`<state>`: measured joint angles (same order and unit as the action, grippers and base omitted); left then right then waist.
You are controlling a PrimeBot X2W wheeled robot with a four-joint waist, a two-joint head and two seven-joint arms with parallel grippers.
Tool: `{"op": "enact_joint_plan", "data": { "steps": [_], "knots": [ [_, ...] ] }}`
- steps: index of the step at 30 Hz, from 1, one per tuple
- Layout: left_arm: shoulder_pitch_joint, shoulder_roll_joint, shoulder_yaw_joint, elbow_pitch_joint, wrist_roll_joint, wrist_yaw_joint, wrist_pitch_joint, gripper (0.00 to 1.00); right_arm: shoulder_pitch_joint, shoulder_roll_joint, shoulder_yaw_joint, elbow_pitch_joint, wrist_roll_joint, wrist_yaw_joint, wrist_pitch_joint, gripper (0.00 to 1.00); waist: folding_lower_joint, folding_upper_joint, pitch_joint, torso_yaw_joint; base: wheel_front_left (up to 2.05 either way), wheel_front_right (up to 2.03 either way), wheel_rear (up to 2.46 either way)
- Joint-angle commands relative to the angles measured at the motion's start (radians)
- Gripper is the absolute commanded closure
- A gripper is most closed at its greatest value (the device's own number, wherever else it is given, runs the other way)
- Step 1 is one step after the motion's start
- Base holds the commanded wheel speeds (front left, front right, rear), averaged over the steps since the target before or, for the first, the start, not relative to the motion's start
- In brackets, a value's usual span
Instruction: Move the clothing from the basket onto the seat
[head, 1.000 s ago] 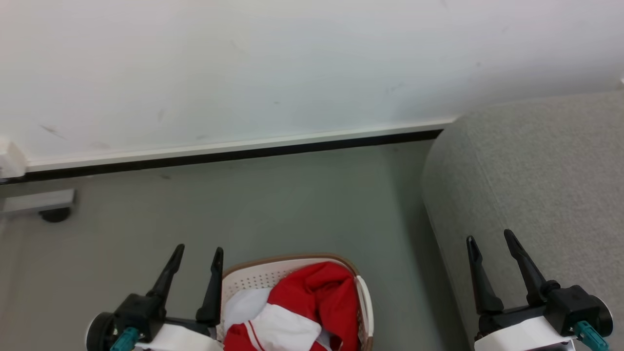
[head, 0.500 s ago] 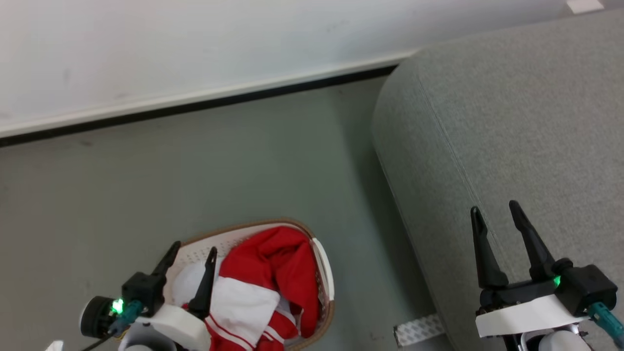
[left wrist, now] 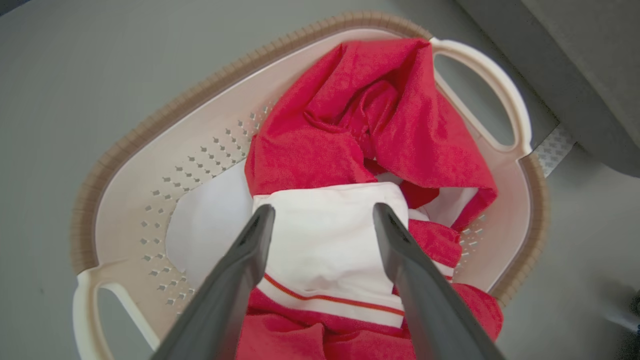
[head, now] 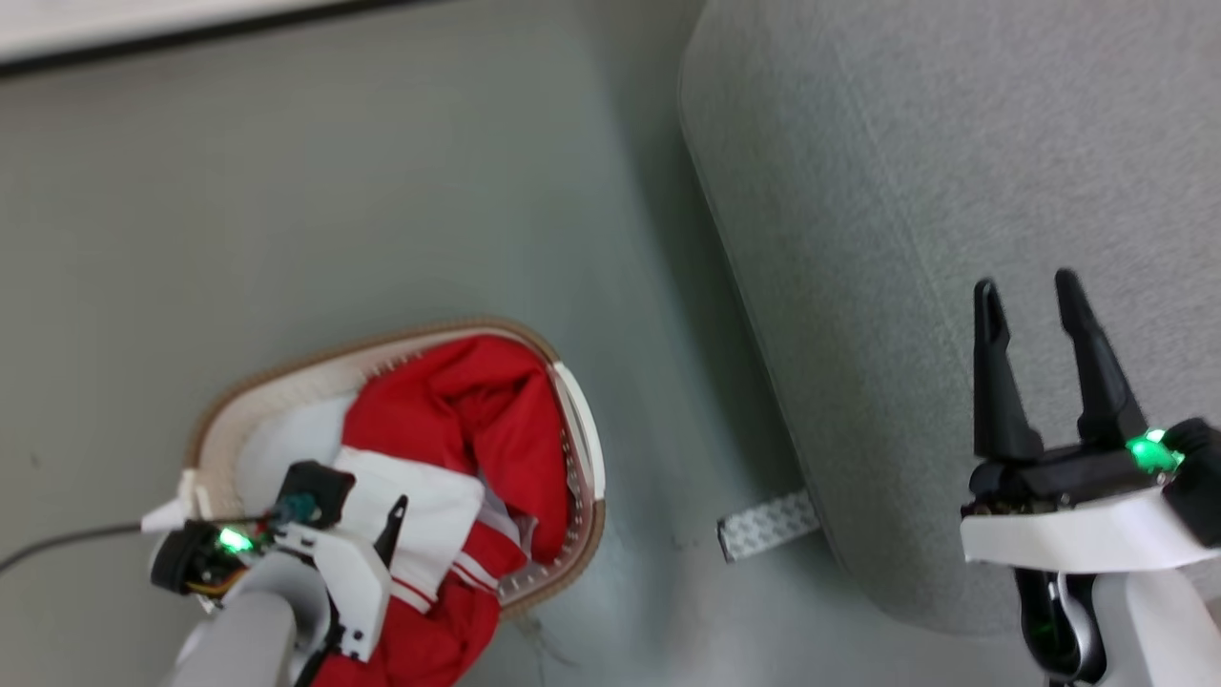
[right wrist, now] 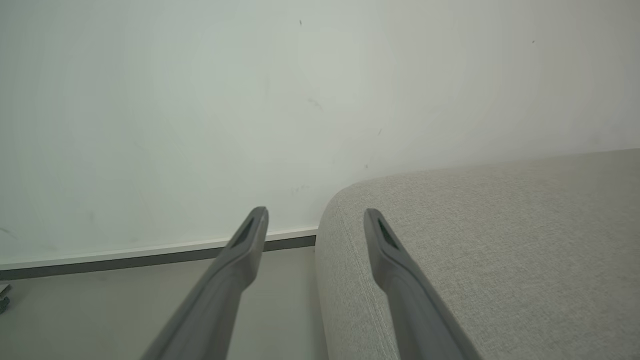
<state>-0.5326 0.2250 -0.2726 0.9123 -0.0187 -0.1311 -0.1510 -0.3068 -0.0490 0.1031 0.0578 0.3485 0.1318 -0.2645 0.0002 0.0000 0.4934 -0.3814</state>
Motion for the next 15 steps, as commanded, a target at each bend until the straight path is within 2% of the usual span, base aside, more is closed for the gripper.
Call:
{"op": "enact_joint_plan", "data": {
  "steps": [1,8,15],
  "knots": [
    [-0.056,0.023,-0.044,0.057,-0.019,0.002,0.033,0.0,-0.033,-0.002,-0.005,-0.018,0.009,-0.002,0.0,0.0,-0.0002,0.0,0.097,-0.019,0.0,0.0,0.0],
    [-0.185,0.075,-0.207,0.21,-0.021,0.001,0.122,0.0,-0.086,-0.002,0.003,-0.05,0.037,-0.002,0.0,0.0,-0.0002,0.0,0.204,-0.04,0.0,0.0,0.0],
    [-0.259,0.111,-0.31,0.297,-0.006,0.001,0.172,0.0,-0.11,-0.003,0.001,-0.063,0.057,-0.002,0.0,0.0,-0.0002,0.0,0.276,-0.068,0.0,0.0,0.0]
  ]
}}
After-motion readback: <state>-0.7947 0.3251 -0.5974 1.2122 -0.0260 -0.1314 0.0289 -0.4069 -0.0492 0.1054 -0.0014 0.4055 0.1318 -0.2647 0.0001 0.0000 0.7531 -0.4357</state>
